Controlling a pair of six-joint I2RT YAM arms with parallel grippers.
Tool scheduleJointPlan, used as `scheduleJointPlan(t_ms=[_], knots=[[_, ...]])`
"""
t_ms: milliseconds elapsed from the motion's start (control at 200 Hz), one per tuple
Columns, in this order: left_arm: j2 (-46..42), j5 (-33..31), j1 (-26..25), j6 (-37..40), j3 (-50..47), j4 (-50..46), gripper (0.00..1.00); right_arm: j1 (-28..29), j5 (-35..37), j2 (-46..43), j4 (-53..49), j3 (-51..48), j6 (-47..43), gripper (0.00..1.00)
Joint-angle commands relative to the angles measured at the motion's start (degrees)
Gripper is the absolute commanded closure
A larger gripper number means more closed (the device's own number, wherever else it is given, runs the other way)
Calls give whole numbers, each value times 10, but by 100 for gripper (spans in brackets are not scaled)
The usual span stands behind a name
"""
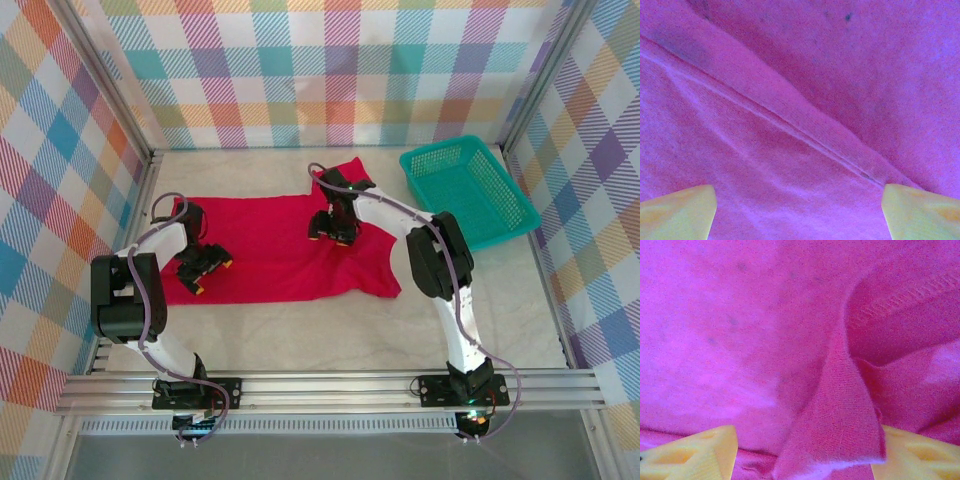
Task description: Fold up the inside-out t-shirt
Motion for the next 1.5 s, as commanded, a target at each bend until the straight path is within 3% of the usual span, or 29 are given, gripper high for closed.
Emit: scheduleJointPlan(t_ms=[0,205,355,440,555,775,1105,1240,1370,1500], knots=[[-4,0,1,6,-13,-4,14,5,-29,30,-8,54,13,31],[1,0,2,11,-5,-11,14,2,-75,70,-30,162,2,31],[-19,-4,3,11,6,-25,14,-2,-64,40,-90,181,-29,30],[-46,-7,3,2,2,-25,14,-2,-43,-22,-99,108,-46,30],[-68,8,2,-10,-4,-11,14,-2,-49,-131,-44,-73,-37,29],[-49,10,13,-15,-7,2,14,-3,-36,-285,57,-344,12,26],[41,-18,92,-6,2,-8,14,-100,-46,-284,120,-507,23,26],[48,-39,95,-10,0,-7,14,-103,-56,-285,111,-549,32,26],[36,-69,95,-4,-5,-19,14,-103,-31,-343,84,-596,40,26],[0,-55,92,-8,-25,-14,14,-103,-16,-381,53,-611,41,25]])
